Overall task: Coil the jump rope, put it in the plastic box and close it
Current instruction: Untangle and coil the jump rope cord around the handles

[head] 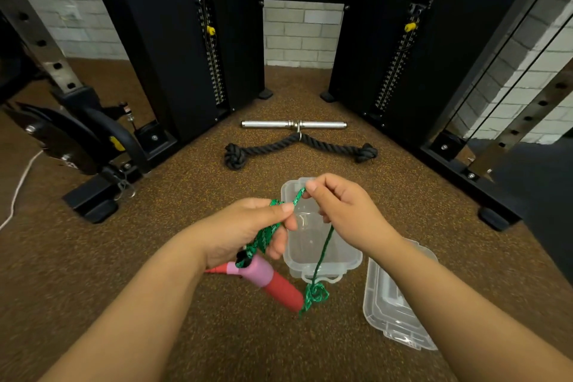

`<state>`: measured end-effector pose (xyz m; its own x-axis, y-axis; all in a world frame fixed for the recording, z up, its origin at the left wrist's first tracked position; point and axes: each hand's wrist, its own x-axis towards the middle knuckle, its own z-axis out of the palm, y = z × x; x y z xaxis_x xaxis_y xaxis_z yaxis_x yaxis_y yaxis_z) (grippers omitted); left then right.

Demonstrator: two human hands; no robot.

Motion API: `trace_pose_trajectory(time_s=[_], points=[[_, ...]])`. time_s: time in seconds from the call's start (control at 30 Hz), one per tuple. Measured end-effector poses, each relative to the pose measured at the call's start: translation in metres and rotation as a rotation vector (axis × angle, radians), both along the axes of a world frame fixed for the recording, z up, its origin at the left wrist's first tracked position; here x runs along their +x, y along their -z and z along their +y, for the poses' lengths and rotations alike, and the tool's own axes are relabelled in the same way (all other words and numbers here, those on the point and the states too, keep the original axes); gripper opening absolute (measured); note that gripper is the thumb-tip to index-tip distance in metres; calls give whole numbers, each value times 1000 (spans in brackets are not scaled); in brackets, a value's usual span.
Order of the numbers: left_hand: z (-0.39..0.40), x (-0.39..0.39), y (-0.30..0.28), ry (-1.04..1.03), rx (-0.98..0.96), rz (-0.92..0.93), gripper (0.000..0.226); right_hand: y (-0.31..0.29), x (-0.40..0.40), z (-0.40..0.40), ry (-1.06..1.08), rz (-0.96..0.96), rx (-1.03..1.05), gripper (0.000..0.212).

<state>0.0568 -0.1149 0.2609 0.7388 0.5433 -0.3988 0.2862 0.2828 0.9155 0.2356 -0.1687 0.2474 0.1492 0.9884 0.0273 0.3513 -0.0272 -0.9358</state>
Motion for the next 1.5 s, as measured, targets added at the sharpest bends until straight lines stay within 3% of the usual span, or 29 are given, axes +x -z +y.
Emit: trace_pose_trajectory(time_s=[0.13,0.4,0.57,0.7,0.8,0.93,1.03,1.13,1.23,1.33,1.43,1.5], points=[[0,4,-3,-156,-126,-177,26,9,-4,1,-14,-16,-29,22],[8,4,-3,-547,-329,-429,24,25,-13,-7,-126,-268,-119,23],[10,2,-4,-571,-316,-513,32,24,-14,-10,-213,-474,-140,27],[12,3,0,-580,-278,-462,49,20,-22,-15,-340,-588,-52,31],[9,6,4,-473,-129,-299,69,13,-31,-19,-452,-613,30,32],[1,5,5,-263,103,65,93,-7,-30,-19,-382,-275,21,24],[-4,-1,0,-73,215,206,89,-14,-17,-12,-211,-115,36,25],[-4,4,-3,-6,167,160,74,-6,-6,-5,-95,-132,45,24],[-2,7,-2,-29,52,12,46,4,-5,0,-37,6,15,21],[-1,10,-3,-130,-156,-177,38,6,-11,-2,-97,168,-66,19],[-1,10,-7,-186,-242,-265,40,10,-22,-7,-238,359,-224,52],[0,8,-7,-195,-278,-287,40,12,-22,-9,-296,456,-256,58]])
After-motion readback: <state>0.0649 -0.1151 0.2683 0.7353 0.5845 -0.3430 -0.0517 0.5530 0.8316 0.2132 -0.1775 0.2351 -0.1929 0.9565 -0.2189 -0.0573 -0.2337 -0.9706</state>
